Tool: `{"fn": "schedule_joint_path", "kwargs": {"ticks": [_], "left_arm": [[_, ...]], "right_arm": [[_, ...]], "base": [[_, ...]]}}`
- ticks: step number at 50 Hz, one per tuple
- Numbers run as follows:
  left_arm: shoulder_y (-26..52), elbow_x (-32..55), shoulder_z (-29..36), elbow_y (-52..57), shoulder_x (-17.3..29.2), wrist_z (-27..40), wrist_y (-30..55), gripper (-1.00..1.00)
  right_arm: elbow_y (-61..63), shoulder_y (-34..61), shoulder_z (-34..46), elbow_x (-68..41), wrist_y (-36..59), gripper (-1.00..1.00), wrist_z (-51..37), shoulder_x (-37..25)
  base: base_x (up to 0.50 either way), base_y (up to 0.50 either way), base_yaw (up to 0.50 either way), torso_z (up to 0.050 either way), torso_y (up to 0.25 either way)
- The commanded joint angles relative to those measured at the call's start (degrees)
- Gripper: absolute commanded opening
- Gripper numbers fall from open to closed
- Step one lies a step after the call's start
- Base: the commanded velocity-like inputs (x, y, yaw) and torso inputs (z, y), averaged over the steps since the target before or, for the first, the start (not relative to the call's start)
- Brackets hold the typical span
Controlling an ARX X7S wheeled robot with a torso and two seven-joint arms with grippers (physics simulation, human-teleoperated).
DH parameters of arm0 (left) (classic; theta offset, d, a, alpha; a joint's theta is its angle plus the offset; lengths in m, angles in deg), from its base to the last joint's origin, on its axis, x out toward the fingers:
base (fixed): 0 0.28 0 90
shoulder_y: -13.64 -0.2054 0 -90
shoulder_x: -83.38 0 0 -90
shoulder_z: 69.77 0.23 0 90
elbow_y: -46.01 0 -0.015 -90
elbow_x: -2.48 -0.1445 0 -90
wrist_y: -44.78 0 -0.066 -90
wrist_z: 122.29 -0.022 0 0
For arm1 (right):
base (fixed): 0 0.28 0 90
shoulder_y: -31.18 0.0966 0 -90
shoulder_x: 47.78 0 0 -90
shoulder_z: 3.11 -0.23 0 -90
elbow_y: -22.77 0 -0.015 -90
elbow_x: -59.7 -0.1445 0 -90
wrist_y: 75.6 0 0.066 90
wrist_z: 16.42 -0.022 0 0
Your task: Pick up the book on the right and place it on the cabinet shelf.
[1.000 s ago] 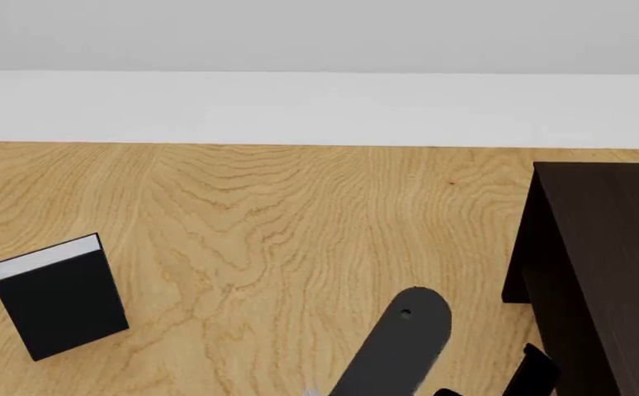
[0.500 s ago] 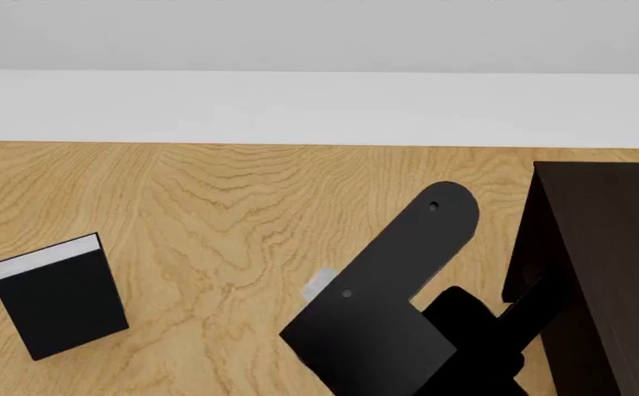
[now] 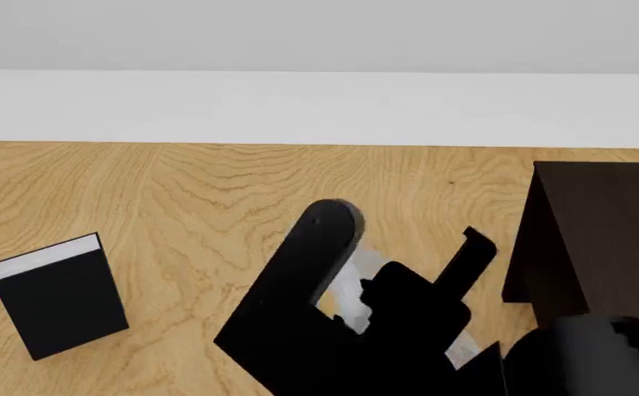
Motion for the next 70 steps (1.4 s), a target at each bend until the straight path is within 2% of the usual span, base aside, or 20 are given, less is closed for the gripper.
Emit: {"fn": "schedule_joint_path", "kwargs": {"ticks": [1, 12, 22, 30, 46, 61, 70], "left_arm": [[0.0, -0.1, -0.6, -0.2, -0.7, -0.4, 0.1, 1.0], [0.1, -0.2, -0.2, -1.3, -0.8, -0.6, -0.4, 1.0], [-0.2, 0.1, -0.3, -1.2, -0.5, -0.5, -0.9, 1.0], [-0.1, 0.2, -0.1, -1.4, -0.5, -0.6, -1.1, 1.0], [0.1, 0.8, -0.4, -1.0, 0.1, 0.0, -0.9, 1.0], [-0.2, 0.9, -0.2, -1.4, 0.3, -0.1, -1.6, 1.0], [0.1, 1.2, -0.1, -1.4, 0.4, 0.0, -1.5, 1.0]], "right_arm": [[-4.8, -0.7, 5.1, 13.8, 6.2, -1.0, -2.6, 8.1], [-11.2, -4.7, 10.6, 21.0, 7.8, -1.0, -7.2, 12.4], [-18.0, -3.8, 18.6, 23.5, 16.6, -1.0, -11.0, 17.2], [-21.7, -4.9, 22.1, 27.0, 15.9, -1.0, -9.9, 18.2], [-23.2, -10.4, 20.9, 29.3, 6.7, -1.0, -8.1, 14.3], [-25.2, -13.3, 20.1, 24.2, 10.1, -1.0, -16.0, 10.5], [-26.8, -14.1, 20.7, 20.8, 13.5, -1.0, -19.7, 10.5]], "base": [[0.0, 0.0, 0.0, 0.0, 0.01], [0.0, 0.0, 0.0, 0.0, 0.001], [0.0, 0.0, 0.0, 0.0, 0.001], [0.0, 0.0, 0.0, 0.0, 0.003], [0.0, 0.0, 0.0, 0.0, 0.001], [0.0, 0.0, 0.0, 0.0, 0.001], [0.0, 0.0, 0.0, 0.002, 0.001]]}}
